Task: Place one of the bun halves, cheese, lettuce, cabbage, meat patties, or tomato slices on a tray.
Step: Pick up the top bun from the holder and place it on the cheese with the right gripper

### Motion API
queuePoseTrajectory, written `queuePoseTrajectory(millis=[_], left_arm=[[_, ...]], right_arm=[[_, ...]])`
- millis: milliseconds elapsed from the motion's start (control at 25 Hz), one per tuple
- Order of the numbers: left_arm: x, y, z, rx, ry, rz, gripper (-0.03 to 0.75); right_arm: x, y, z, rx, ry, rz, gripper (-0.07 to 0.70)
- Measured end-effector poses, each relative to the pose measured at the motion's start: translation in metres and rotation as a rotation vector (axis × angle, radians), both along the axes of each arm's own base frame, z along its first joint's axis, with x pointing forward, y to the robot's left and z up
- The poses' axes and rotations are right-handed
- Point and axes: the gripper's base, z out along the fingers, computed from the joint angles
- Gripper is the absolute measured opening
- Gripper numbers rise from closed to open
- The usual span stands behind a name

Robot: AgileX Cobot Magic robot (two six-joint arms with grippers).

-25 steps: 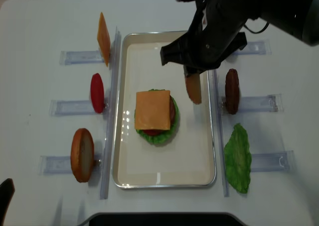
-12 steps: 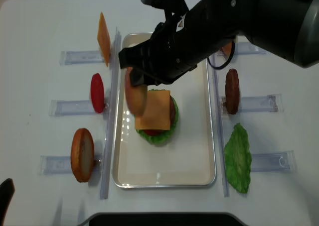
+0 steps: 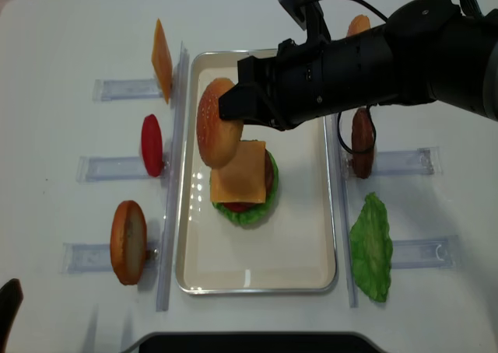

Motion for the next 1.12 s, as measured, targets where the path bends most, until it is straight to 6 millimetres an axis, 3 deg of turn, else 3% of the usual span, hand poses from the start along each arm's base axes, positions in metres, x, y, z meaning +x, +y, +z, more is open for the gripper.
queuePoseTrajectory(millis=[320, 720, 1120], left_arm=[[0.0, 0.0, 0.0, 0.0, 0.0, 0.0, 0.471], [0.0, 0.0, 0.0, 0.0, 0.0, 0.0, 0.471], [0.0, 0.0, 0.0, 0.0, 0.0, 0.0, 0.471]], right_arm=[[-0.005, -0.004, -0.019, -0.055, 0.029, -0.041, 0.167], [-0.004, 0.01, -0.057, -0.131, 0.094, -0.03, 0.167], [-0.004, 0.012, -0.062, -0.135, 0.1, -0.025, 0.167]])
